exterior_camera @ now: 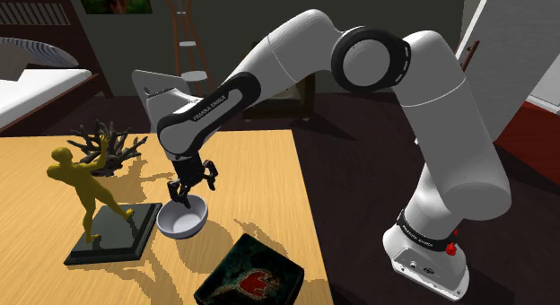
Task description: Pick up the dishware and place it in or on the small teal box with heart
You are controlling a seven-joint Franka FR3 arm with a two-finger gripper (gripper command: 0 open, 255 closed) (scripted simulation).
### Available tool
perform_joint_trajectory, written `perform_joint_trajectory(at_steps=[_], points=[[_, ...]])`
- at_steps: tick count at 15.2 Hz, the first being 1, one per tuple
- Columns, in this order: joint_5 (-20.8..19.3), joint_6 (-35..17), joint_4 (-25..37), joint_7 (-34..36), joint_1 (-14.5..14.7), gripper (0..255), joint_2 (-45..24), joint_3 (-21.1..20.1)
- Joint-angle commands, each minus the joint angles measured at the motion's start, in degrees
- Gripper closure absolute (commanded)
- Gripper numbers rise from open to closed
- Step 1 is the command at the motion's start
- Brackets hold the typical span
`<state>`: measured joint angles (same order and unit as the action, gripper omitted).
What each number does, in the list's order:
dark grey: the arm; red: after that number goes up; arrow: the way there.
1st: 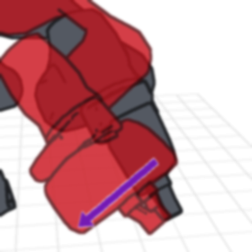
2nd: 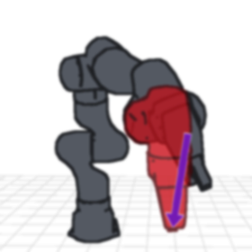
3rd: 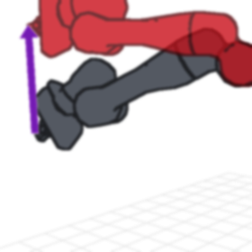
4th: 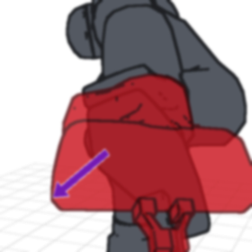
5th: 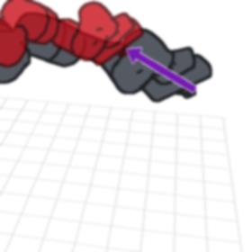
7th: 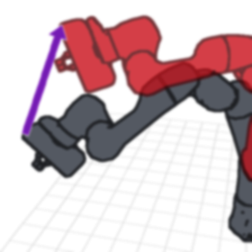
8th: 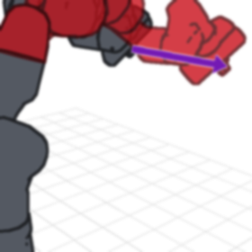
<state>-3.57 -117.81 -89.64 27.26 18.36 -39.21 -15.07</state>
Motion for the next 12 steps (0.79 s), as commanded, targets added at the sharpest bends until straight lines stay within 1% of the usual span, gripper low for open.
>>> perform_joint_trajectory(at_steps=[1, 4, 5, 12], points=[[0.00, -0.09, -0.07, 0.01, 0.01, 0, 0.00, 0.00], [0.00, -0.07, -0.06, 0.01, 0.01, 0, 0.00, 0.00], [0.00, -0.07, -0.06, 0.01, 0.01, 255, 0.00, 0.00], [0.00, -0.07, -0.06, 0.01, 0.01, 255, 0.00, 0.00]])
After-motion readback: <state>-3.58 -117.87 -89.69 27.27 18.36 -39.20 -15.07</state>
